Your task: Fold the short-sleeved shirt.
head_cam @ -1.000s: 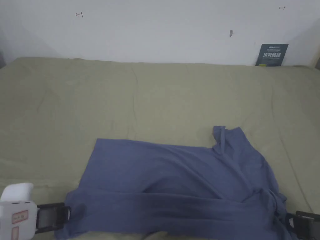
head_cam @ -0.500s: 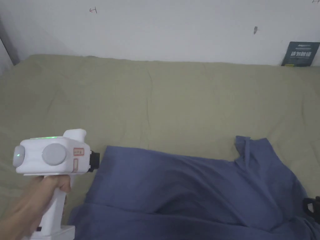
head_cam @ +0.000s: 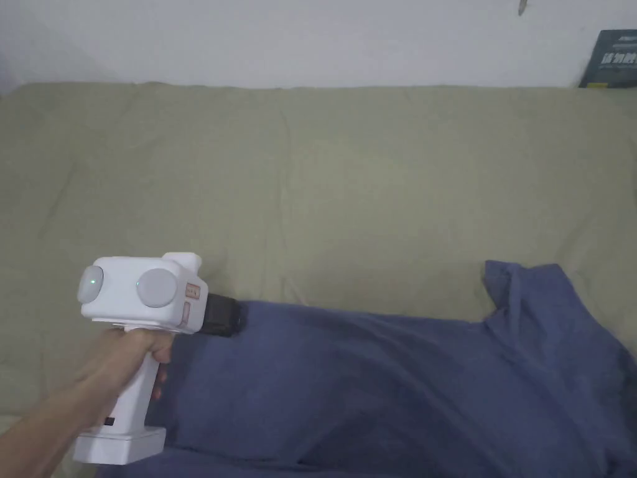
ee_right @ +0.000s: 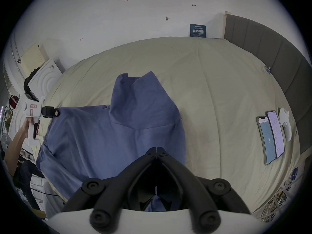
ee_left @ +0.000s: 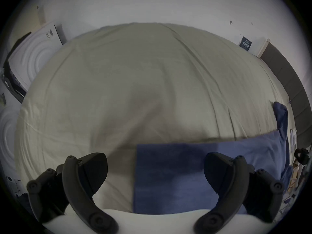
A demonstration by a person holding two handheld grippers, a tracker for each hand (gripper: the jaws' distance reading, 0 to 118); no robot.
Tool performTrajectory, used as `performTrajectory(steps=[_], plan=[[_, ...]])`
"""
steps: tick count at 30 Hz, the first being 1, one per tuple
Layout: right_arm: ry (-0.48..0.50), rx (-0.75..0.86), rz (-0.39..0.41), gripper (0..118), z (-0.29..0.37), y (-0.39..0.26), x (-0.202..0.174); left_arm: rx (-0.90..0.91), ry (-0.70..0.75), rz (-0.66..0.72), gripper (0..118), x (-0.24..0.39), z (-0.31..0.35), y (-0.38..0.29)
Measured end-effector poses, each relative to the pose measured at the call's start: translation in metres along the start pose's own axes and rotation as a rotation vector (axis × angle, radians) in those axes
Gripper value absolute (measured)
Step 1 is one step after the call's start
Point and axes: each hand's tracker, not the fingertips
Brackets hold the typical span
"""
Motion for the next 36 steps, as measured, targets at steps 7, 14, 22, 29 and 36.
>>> performTrajectory(steps=[7,14,22,29,36], plan=[[-0.010,-0.008,0.006,1,-0.008,0.019,0.007,0.041,-0.034,-0.008,5,-0.018,0.026,0.006],[-0.038,-0.065,-0.018,115,-0.035,0.052,0.026,0.042,-0.012,-0.011,5,-0.011,0.019,0.009],[-0.087,-0.191,0.037,116,-0.098,0.080,0.026,0.023,-0.006,-0.018,6,-0.009,0.012,0.009],[-0.086,-0.273,0.116,94,-0.116,0.072,0.022,0.017,-0.006,-0.017,5,-0.010,0.008,0.008],[-0.007,-0.155,0.090,3,-0.059,0.078,0.015,0.042,-0.033,0.028,6,-0.017,0.021,0.002]])
